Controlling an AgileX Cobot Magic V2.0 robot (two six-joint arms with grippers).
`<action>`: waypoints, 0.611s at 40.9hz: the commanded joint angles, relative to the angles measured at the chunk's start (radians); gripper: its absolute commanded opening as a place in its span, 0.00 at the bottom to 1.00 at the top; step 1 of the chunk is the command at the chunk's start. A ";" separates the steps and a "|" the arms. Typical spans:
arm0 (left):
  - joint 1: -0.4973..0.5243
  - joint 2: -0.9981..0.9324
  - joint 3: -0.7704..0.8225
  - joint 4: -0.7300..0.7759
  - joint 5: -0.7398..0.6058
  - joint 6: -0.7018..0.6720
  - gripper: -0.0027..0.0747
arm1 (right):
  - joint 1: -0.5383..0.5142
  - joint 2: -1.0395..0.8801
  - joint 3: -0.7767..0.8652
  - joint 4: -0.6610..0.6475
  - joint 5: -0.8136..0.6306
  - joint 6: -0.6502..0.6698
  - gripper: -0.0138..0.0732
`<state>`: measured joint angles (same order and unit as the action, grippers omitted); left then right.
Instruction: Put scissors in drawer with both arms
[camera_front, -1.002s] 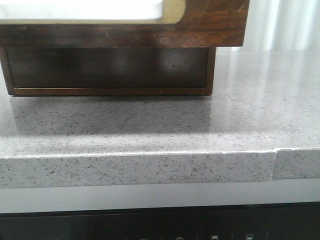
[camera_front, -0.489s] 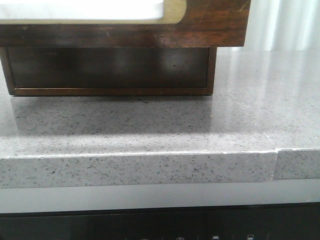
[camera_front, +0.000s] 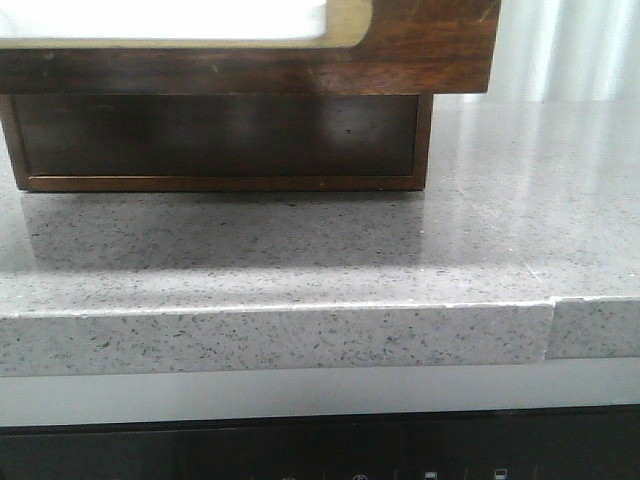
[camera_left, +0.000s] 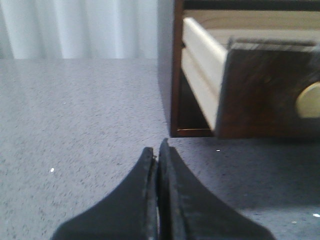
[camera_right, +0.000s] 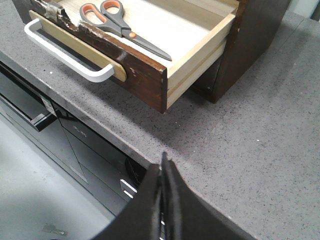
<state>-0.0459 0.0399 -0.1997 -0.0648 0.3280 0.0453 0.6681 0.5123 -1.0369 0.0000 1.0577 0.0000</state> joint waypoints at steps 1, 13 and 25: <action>0.019 -0.031 0.077 -0.021 -0.204 -0.006 0.01 | 0.001 0.010 -0.022 -0.015 -0.068 0.000 0.02; 0.017 -0.061 0.228 -0.017 -0.366 -0.006 0.01 | 0.001 0.010 -0.022 -0.015 -0.069 0.000 0.02; 0.017 -0.061 0.228 -0.014 -0.373 -0.006 0.01 | 0.001 0.010 -0.022 -0.015 -0.069 0.000 0.02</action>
<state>-0.0287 -0.0028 0.0050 -0.0746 0.0437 0.0453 0.6681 0.5123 -1.0369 0.0000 1.0577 0.0000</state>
